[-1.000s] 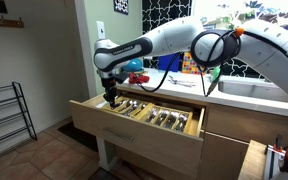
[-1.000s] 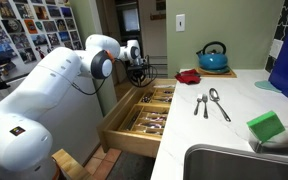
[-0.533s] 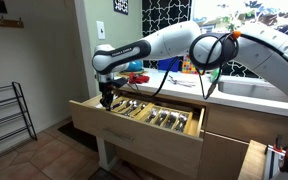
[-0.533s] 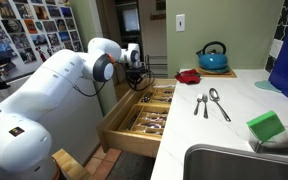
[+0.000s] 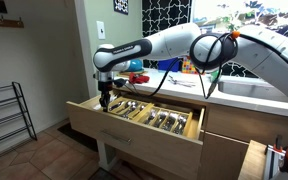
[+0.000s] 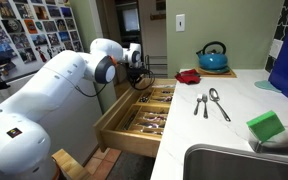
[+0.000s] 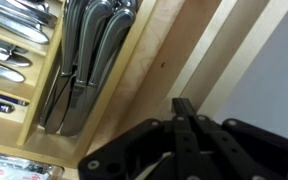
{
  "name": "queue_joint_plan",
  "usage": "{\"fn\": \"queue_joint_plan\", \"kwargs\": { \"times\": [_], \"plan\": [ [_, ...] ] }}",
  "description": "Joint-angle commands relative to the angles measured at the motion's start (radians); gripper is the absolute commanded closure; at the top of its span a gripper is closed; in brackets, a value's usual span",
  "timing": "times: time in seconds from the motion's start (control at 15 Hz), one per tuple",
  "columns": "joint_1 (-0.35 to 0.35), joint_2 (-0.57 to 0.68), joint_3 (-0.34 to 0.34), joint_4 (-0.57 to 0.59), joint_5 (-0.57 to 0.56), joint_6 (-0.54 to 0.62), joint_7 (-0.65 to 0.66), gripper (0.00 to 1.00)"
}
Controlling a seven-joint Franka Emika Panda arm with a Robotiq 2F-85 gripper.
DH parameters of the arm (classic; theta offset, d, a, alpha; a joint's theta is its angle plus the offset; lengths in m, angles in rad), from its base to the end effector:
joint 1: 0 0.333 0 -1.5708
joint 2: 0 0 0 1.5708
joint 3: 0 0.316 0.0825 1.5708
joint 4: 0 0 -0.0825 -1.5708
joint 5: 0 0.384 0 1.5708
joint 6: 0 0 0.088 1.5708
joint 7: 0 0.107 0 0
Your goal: Open the drawer
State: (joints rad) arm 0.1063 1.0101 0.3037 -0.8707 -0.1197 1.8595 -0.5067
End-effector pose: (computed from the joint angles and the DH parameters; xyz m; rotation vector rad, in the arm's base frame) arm 0.7604 0.2107 0.2998 -2.7576 -1.1855 -0.0314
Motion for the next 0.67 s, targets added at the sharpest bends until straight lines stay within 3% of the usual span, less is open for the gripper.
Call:
{"fn": "queue_joint_plan", "kwargs": {
  "times": [0.0, 0.4, 0.47, 0.53, 0.6],
  "plan": [
    [0.002, 0.064, 0.077, 0.090, 0.054, -0.028, -0.121, 1.00],
    [0.021, 0.143, 0.150, 0.196, 0.080, -0.140, -0.261, 1.00],
    [0.059, 0.150, 0.095, 0.226, 0.138, -0.165, -0.292, 1.00],
    [0.070, 0.159, 0.094, 0.246, 0.152, -0.189, -0.310, 1.00],
    [0.053, 0.169, 0.149, 0.250, 0.121, -0.201, -0.317, 1.00]
  ]
}}
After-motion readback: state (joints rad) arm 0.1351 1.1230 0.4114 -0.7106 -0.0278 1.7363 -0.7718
